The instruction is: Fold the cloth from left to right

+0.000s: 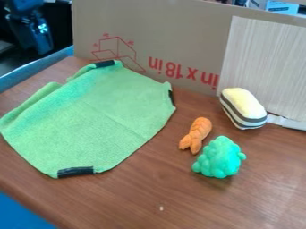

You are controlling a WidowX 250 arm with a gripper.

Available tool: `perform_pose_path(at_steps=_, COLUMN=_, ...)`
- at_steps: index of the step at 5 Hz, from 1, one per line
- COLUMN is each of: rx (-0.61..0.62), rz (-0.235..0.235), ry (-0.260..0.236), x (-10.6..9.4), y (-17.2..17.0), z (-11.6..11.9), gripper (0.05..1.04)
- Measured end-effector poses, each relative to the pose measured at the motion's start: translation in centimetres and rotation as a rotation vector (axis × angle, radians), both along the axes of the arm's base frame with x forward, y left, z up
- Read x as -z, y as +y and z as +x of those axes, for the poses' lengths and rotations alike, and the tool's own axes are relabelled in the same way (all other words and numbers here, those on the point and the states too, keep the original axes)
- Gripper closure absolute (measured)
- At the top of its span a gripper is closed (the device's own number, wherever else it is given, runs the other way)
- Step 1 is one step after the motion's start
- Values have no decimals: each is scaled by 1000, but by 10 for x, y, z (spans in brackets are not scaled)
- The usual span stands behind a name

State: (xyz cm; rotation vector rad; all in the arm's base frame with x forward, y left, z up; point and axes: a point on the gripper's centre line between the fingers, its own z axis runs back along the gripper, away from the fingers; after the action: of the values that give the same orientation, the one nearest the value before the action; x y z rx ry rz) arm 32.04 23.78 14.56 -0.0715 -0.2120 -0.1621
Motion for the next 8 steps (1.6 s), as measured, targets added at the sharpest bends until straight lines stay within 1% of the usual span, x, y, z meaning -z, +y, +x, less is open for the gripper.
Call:
perform_pose_path(at_steps=1, rx=-28, rz=5, ry=-43, x=0, y=17, z=-7, gripper=83)
perform_pose_path(at_steps=2, rx=-74, rz=-12, ry=-75, x=-5, y=42, z=-29, gripper=83)
perform_pose_path(at_steps=3, rx=-78, rz=61, ry=-37, x=10, y=47, z=-30, gripper=83)
perform_pose_path(at_steps=4, rx=-79, rz=98, ry=12, x=36, y=49, z=-26, gripper=83)
perform_pose_path(at_steps=5, rx=-93, rz=107, ry=64, x=57, y=52, z=-26, gripper=83)
perform_pose_path(at_steps=6, rx=-90, rz=97, ry=96, x=73, y=49, z=-24, gripper=83)
perform_pose_path(at_steps=7, rx=-95, rz=94, ry=111, x=84, y=46, z=-28, gripper=83)
perform_pose_path(at_steps=8, rx=-81, rz=64, ry=118, x=90, y=40, z=-31, gripper=83)
